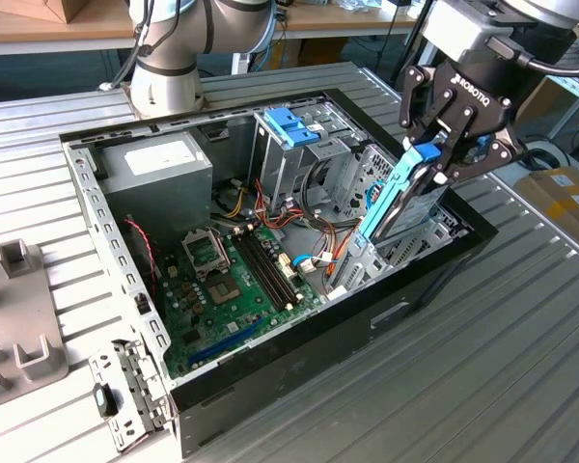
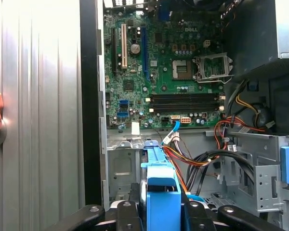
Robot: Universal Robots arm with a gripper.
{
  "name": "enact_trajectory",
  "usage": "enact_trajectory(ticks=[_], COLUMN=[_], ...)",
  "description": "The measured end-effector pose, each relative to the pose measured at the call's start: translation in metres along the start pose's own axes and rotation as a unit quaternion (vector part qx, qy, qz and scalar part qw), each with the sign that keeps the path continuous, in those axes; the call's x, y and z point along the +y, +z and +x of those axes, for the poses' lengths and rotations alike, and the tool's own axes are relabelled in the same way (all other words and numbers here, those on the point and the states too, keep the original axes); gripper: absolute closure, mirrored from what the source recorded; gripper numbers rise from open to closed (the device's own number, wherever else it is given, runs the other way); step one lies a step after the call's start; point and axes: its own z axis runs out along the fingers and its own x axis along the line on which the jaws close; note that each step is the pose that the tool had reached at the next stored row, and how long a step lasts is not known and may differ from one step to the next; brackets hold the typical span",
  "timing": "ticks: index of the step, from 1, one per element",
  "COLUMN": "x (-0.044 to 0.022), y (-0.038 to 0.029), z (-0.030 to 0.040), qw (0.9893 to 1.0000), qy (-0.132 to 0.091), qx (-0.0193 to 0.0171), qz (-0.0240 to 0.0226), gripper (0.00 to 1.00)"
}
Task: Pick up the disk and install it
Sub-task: 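Insert the disk into the insertion slot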
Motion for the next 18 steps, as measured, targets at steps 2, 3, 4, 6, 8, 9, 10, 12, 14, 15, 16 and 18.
enact_trajectory(ticks=[2, 3, 4, 6, 8, 9, 10, 12, 14, 15, 16, 18], x=[0.0000, -0.0001, -0.0001, -0.0001, -0.0001, -0.0002, -0.0002, -0.0002, -0.0002, -0.0002, -0.0003, -0.0003], y=[0.0006, 0.0010, 0.0014, 0.0022, 0.0028, 0.0032, 0.0035, 0.0042, 0.0048, 0.0050, 0.0053, 0.0062], z=[0.0000, 0.0000, 0.0001, 0.0001, 0.0001, 0.0001, 0.0001, 0.0002, 0.0002, 0.0002, 0.0002, 0.0003], qw=[1.0000, 1.0000, 1.0000, 1.0000, 1.0000, 1.0000, 1.0000, 1.0000, 1.0000, 1.0000, 1.0000, 1.0000], qy=[0.000, 0.000, 0.000, 0.000, 0.000, 0.000, 0.000, 0.000, 0.000, 0.000, 0.000, 0.000], qx=[0.0000, 0.0000, 0.0000, 0.0000, 0.0000, 0.0000, 0.0000, 0.0000, 0.0000, 0.0000, 0.0000, 0.0000], qz=[0.0000, 0.0000, 0.0000, 0.0000, 0.0000, 0.0000, 0.0000, 0.0000, 0.0000, 0.0000, 0.0000, 0.0000], gripper=[0.63, 0.63, 0.63, 0.63, 0.63, 0.63, 0.63, 0.63, 0.63, 0.63, 0.63, 0.63])
